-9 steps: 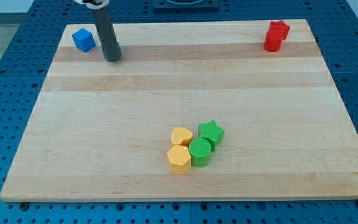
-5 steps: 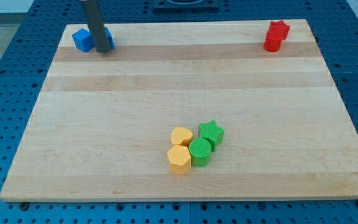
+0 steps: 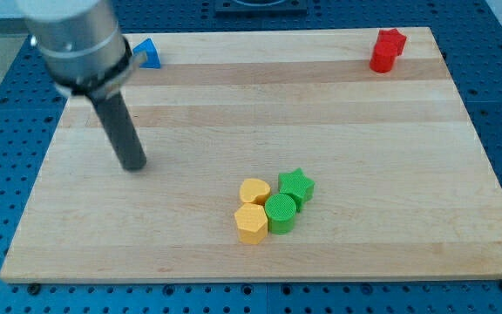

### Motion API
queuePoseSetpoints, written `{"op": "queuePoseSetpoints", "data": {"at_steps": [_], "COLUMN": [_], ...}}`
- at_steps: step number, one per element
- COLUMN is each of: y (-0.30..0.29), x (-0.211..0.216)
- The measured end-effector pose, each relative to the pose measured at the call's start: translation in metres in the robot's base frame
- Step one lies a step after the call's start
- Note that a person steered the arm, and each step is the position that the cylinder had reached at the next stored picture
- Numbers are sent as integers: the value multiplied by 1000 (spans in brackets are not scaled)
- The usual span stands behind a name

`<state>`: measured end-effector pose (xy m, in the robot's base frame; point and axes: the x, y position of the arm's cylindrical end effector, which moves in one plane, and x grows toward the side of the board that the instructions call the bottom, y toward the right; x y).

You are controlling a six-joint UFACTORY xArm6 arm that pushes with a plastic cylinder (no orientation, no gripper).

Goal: Move the green circle to the center of the board

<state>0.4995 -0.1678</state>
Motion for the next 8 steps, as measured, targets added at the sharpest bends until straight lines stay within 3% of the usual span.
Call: {"op": "queuePoseSetpoints", "data": {"at_steps": [2, 6, 8], "y": [48, 203, 219], "x": [108, 113, 80]}}
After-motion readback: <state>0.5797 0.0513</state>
